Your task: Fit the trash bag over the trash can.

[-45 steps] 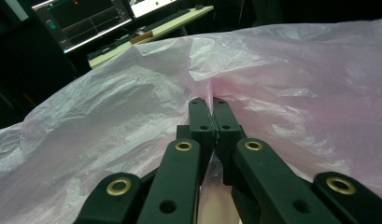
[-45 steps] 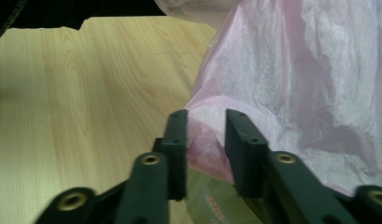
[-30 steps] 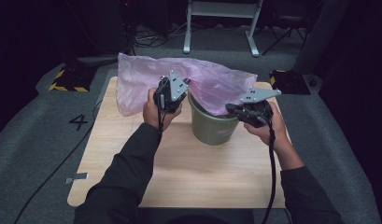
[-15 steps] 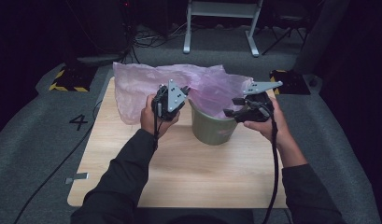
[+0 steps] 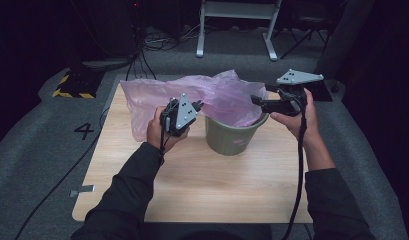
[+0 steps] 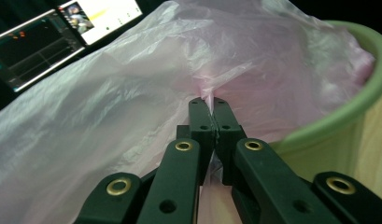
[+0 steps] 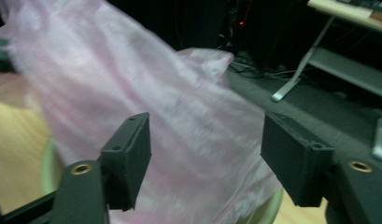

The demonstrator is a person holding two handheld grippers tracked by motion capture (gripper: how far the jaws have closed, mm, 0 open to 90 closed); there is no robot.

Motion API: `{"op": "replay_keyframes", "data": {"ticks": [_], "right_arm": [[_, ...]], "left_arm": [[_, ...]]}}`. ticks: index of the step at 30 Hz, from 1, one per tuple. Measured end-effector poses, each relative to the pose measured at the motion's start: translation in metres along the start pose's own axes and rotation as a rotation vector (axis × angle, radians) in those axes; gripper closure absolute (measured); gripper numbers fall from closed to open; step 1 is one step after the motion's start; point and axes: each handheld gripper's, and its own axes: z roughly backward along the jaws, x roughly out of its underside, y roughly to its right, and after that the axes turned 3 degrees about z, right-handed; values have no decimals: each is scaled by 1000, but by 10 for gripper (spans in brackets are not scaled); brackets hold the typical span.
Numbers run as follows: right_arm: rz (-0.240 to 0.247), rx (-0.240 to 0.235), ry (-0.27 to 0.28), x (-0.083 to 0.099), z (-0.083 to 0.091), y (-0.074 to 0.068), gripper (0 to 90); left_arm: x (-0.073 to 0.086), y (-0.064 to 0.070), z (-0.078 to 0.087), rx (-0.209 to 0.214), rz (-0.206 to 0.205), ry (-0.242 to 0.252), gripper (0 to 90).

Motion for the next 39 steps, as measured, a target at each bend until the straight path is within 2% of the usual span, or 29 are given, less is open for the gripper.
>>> {"op": "replay_keyframes", "data": {"ticks": [1,3,4,5,6,8,10,11,12,14,15,18,21,25,27,28,30,31,33,34,36,39], "right_arm": [[8,0,9,-2,-2,1,303],[2,-46,22,-6,-7,2,276],[3,-74,8,-8,-11,2,251],[3,-74,8,-8,-11,2,251],[16,-132,-30,-11,-21,-1,240],[24,-180,-69,-12,-30,-5,243],[52,-224,-108,-12,-38,-11,289],[57,-237,-128,-11,-42,-14,343],[62,-257,-139,-10,-46,-17,443],[78,-290,-150,-8,-50,-23,536],[87,-288,-162,-8,-52,-26,614],[80,-275,-189,-5,-58,-31,743],[67,-298,-202,-2,-62,-34,778],[77,-348,-239,1,-67,-43,791],[79,-353,-251,2,-68,-46,790],[76,-367,-256,5,-68,-49,758],[64,-357,-259,6,-66,-49,655],[63,-335,-250,7,-63,-48,577],[57,-286,-234,8,-54,-44,476],[69,-255,-224,8,-50,-42,409],[65,-218,-191,8,-40,-38,319],[85,-196,-117,6,-27,-36,248]], "left_arm": [[1,0,0,7,-4,-1,894],[1,1,0,25,-5,2,895],[2,1,0,35,-2,4,894],[2,1,0,35,-2,4,894],[2,1,1,39,1,6,894],[3,1,2,51,3,14,894],[3,1,2,54,4,17,894],[3,2,2,52,5,19,894],[3,2,3,51,9,20,894],[3,2,3,51,8,28,894],[2,2,2,51,12,27,894],[-2,2,1,36,15,34,894],[-6,1,2,33,26,49,894],[-11,2,-1,37,17,49,894],[-13,4,-3,38,12,48,894],[-16,6,-5,42,10,48,894],[-18,8,-8,42,3,45,894],[-19,8,-10,48,0,41,894],[-19,8,-12,50,2,37,894],[-19,9,-16,54,5,29,894],[-20,10,-20,64,3,23,894],[-22,14,-27,78,-6,14,894]]}}
